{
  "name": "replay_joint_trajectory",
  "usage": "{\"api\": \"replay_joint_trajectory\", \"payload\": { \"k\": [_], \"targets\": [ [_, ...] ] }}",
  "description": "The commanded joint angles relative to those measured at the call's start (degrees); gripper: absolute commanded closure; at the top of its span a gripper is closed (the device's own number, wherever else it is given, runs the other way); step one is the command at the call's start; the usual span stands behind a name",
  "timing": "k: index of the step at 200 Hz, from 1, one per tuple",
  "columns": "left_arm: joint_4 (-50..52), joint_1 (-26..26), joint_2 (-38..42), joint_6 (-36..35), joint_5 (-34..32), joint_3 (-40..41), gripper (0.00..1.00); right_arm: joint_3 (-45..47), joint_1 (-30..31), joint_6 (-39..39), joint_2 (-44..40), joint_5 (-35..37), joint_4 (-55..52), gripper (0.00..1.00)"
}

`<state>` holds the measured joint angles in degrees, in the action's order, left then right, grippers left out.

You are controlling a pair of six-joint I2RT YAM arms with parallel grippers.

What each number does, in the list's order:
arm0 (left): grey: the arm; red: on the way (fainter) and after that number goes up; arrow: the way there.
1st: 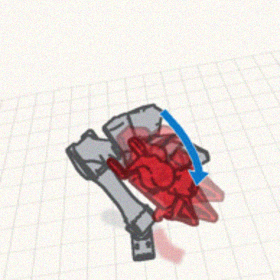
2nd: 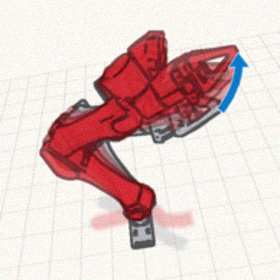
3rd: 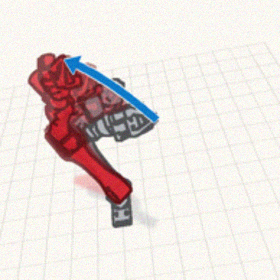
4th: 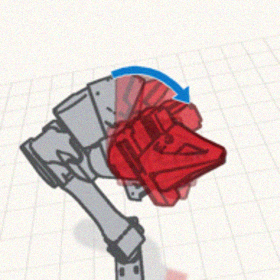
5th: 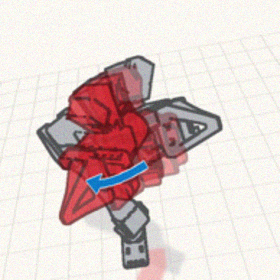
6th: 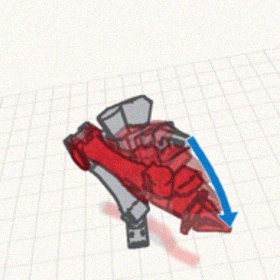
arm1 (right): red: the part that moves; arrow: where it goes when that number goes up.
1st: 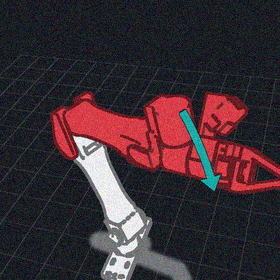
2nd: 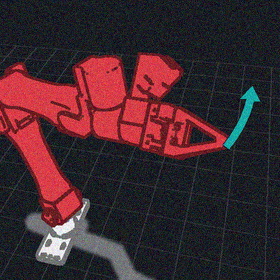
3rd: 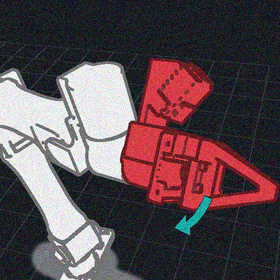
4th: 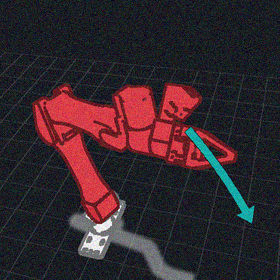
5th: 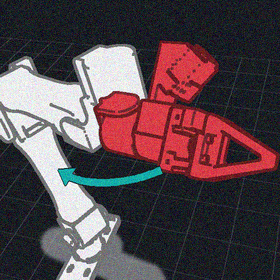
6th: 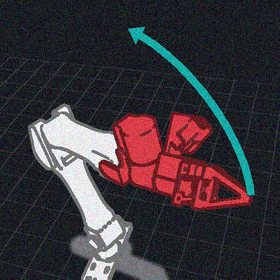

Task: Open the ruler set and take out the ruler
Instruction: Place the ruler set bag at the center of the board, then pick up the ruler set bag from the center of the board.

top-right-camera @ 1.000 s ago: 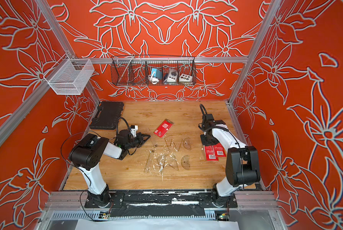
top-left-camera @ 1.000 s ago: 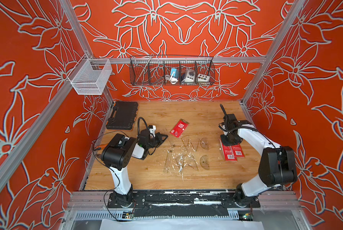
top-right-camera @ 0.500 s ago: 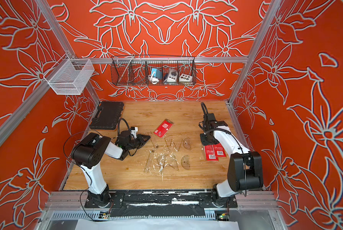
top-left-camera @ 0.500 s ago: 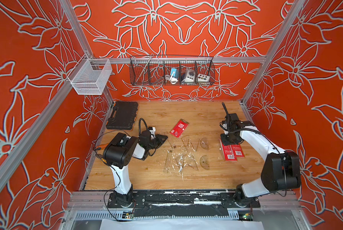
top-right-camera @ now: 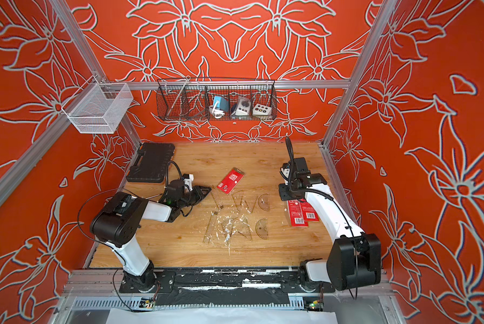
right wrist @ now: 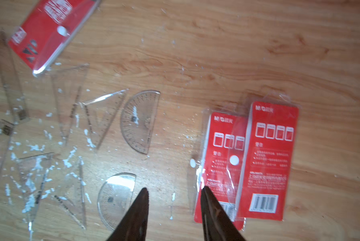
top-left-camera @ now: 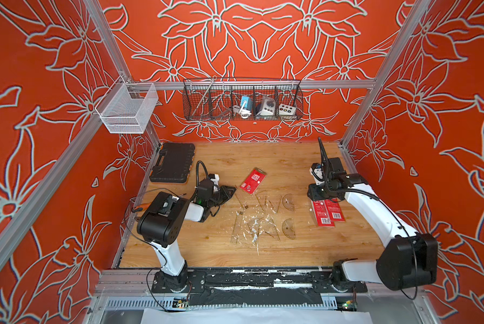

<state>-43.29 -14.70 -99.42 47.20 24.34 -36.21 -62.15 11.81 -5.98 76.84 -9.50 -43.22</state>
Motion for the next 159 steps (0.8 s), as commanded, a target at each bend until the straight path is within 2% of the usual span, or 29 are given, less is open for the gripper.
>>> {"api": "replay_joint_trajectory", "payload": {
  "k": [1,34,80,106,159],
  "targets": [
    [8.88,-1.37,2.89,-10.69,-5.57,-5.57,0.72,-0.10,2.67,-3.48,0.37,-4.20,4.32,0.57],
    [16.73,-1.80,-1.46,-19.10,-6.69,-15.00,0.72,-2.20,7.78,-8.51,3.95,-3.93,10.17,0.56],
    [22.54,-2.85,-9.91,-26.90,-5.73,-25.07,0.75,-7.61,10.57,-14.85,12.69,-3.05,16.70,0.56],
    [25.13,-3.84,-13.07,-29.93,-7.04,-28.59,0.78,-12.75,11.63,-16.82,19.48,-1.45,16.95,0.55],
    [31.84,-5.03,-18.39,-34.40,-9.54,-35.38,0.78,-21.21,13.74,-20.71,31.60,-0.87,18.00,0.54]
  ]
}}
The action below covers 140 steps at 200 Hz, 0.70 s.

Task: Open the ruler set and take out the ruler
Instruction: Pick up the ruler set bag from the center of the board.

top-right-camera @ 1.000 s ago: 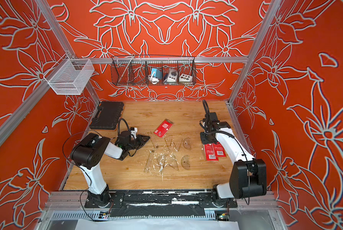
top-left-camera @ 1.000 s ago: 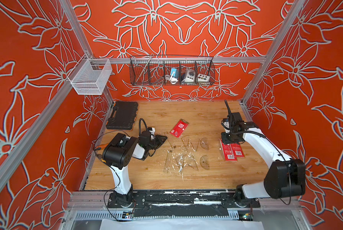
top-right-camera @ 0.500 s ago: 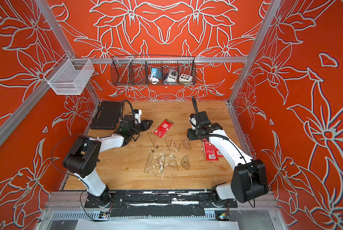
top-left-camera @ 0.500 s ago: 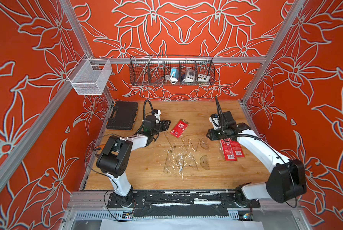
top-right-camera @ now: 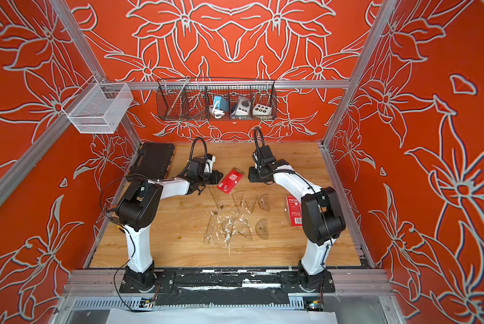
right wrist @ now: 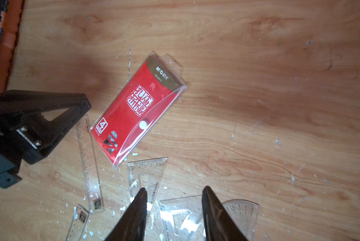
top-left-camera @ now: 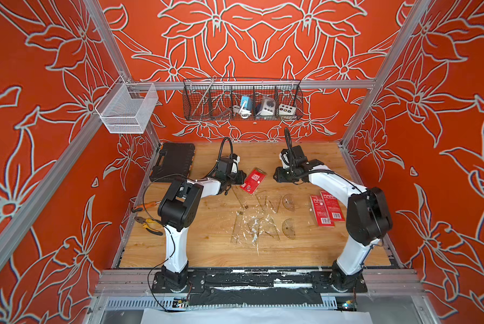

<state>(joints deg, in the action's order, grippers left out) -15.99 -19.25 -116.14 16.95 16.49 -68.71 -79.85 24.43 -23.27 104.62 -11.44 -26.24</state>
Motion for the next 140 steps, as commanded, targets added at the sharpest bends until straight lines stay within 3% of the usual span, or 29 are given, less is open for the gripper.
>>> {"api": "replay_joint_trajectory", "payload": {
  "k": [1,75,140],
  "targets": [
    [4.68,-0.51,-1.78,-4.22,-1.76,-2.99,0.78,-3.71,1.18,-3.48,3.96,1.07,1.01,0.54],
    [12.45,-1.23,-6.04,-6.84,-3.37,-7.32,0.78,-14.41,4.47,-6.31,15.98,1.69,-1.39,0.54],
    [12.38,-1.23,-6.21,-6.94,-1.62,-6.27,0.81,-16.75,6.65,-7.56,20.52,1.86,-3.03,0.53]
  ]
}}
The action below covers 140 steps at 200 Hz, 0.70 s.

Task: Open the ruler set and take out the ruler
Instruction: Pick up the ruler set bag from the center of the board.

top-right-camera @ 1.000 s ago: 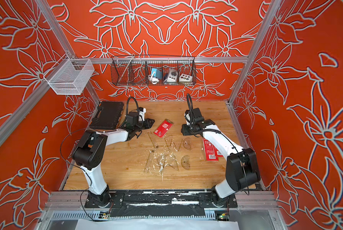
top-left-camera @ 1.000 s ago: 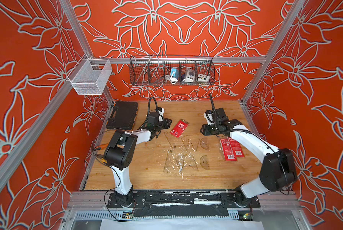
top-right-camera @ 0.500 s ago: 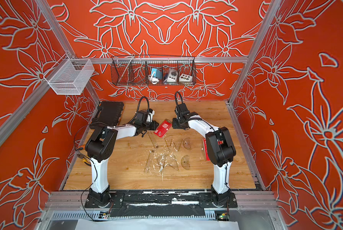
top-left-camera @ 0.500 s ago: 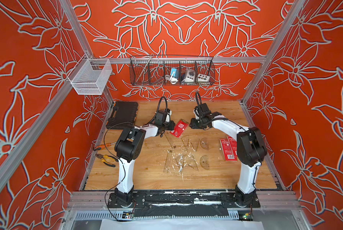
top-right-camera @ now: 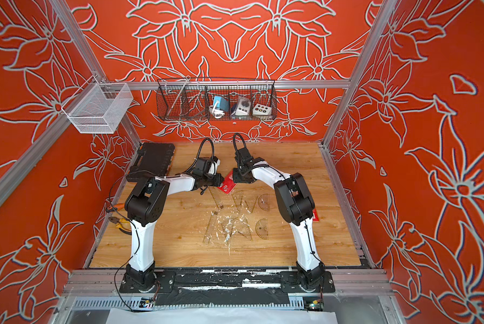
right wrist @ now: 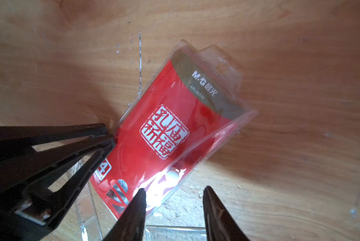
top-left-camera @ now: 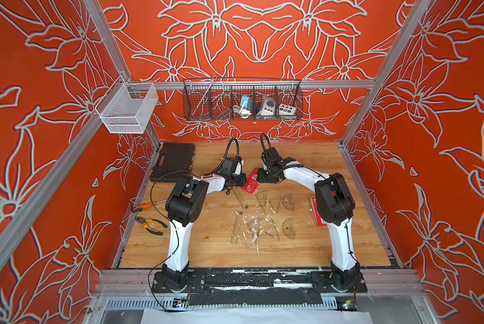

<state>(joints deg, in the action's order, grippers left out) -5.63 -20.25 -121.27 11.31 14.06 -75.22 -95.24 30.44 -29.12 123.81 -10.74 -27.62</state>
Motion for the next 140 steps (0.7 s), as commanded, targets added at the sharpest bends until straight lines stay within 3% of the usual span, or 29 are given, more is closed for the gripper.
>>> {"api": "replay_joint_trajectory", "payload": {
  "k": [1,108,140],
  "targets": [
    [1.98,-0.23,-1.11,-1.29,0.80,0.20,0.81,-1.36,0.66,-1.71,1.34,1.16,-1.65,0.53],
    [0.31,-0.23,-0.72,-0.51,2.87,1.91,0.84,-4.25,1.45,-3.55,5.75,0.55,-2.02,0.53],
    [0.18,-0.23,-0.64,-0.59,2.89,2.09,0.84,-4.51,1.51,-3.75,6.33,-0.02,-1.67,0.61]
  ]
}}
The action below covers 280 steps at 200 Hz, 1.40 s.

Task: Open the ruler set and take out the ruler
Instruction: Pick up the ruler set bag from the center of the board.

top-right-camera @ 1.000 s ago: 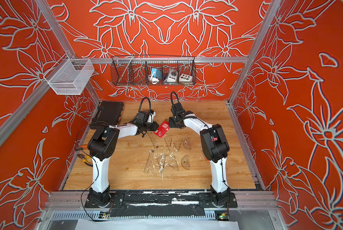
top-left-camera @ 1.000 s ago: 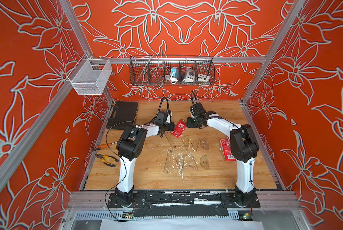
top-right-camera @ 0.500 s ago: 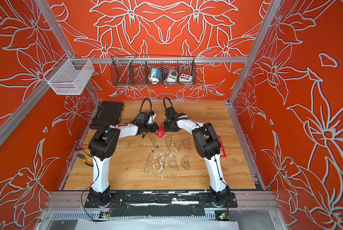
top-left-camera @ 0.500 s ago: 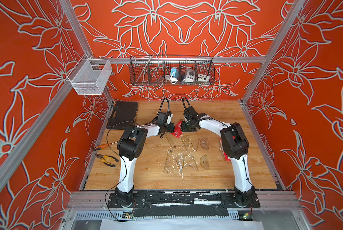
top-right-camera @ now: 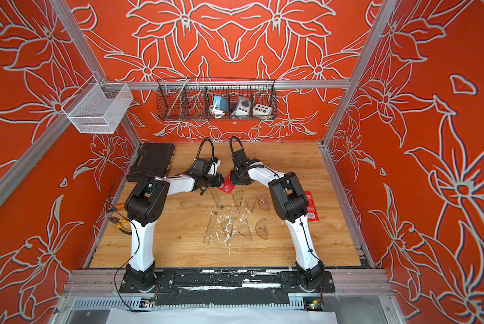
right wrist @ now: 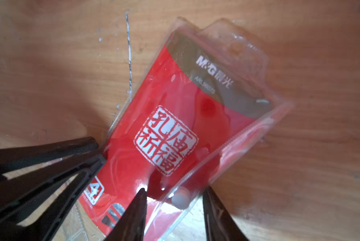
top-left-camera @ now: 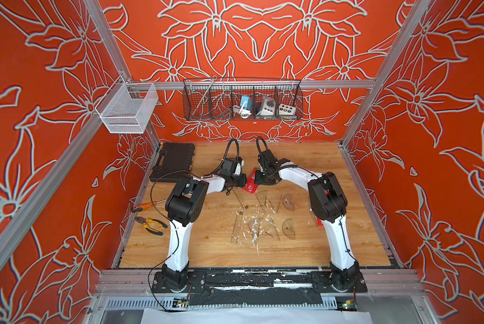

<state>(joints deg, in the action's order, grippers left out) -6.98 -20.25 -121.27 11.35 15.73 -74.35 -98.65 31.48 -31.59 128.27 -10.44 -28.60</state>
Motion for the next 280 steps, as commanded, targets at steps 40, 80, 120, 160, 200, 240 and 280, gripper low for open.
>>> {"api": "replay_joint_trajectory", "payload": {
  "k": [40,80,120,160,200,240,280],
  "targets": [
    [1.27,-0.22,-0.55,-0.63,0.97,1.12,0.84,-1.24,0.51,-1.80,2.51,-1.40,0.43,0.79],
    [1.27,-0.25,-0.13,-0.86,0.40,1.12,0.84,-1.24,0.52,-2.12,2.56,-1.39,1.31,0.86],
    [1.03,0.11,2.17,-0.65,-0.15,1.46,0.79,-1.19,0.40,-1.42,1.42,-0.74,2.07,0.93],
    [-0.02,1.30,7.50,0.13,-1.35,3.44,0.73,-0.43,-0.19,0.71,-1.64,0.22,3.40,1.00],
    [-1.57,2.97,14.56,1.62,-2.01,6.91,0.69,-0.01,-1.40,3.90,-4.57,0.40,4.06,1.00],
    [-5.40,3.73,22.10,3.88,0.34,11.68,0.66,1.61,-2.20,10.05,-9.79,0.33,2.29,1.00],
    [-14.55,3.90,28.67,8.71,8.34,19.02,0.62,6.29,-2.57,17.02,-19.41,0.93,-1.33,1.00]
  ]
}}
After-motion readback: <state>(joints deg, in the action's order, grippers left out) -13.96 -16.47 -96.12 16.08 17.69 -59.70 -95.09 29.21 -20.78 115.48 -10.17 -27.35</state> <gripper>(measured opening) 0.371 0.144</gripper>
